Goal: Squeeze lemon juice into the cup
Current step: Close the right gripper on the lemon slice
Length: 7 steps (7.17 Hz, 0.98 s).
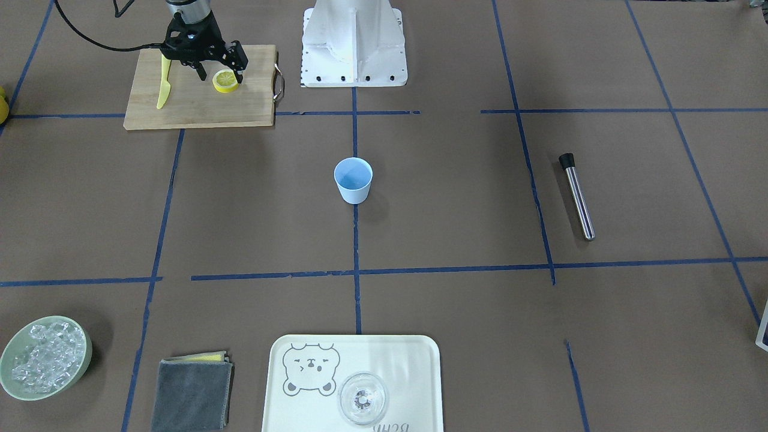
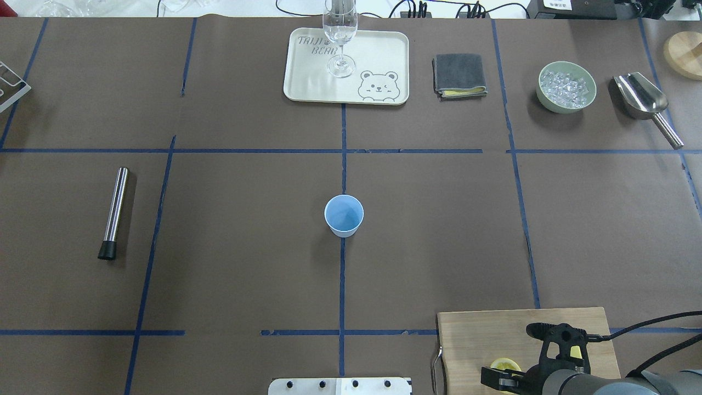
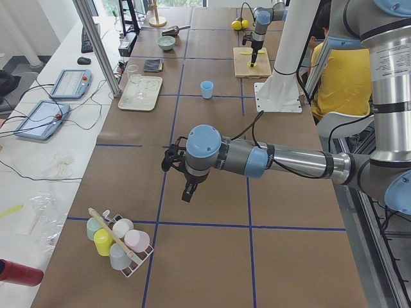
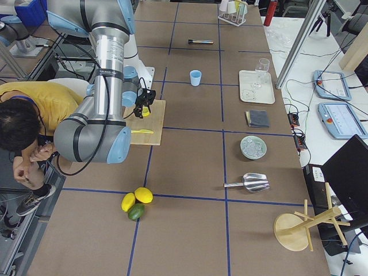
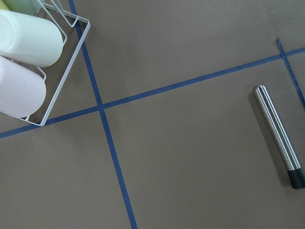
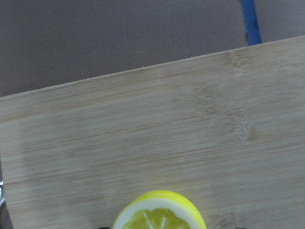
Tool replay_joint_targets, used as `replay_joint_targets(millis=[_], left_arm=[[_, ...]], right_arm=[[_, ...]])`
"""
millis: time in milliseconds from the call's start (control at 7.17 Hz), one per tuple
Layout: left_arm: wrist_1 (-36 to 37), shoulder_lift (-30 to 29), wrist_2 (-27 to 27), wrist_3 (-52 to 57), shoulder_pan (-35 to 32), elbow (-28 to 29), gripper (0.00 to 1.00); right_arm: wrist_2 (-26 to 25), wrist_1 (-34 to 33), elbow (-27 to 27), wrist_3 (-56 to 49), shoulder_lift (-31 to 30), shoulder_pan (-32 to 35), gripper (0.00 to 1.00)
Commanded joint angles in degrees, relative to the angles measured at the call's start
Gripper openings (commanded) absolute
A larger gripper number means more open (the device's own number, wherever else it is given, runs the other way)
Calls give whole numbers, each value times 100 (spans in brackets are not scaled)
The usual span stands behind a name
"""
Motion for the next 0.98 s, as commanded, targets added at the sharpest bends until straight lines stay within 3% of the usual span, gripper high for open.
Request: replay_joint_targets(millis=[0,140,837], left_arm=[[-2,0,-5,0,-9,-8,100],[-2,0,-5,0,-9,-17,100],[-2,53,-14,0,-9,-17,100]], right_arm=[[0,0,11,0,0,8,55],[-9,0,38,0,0,25,51],[-18,0,187,9,-61,78,50]])
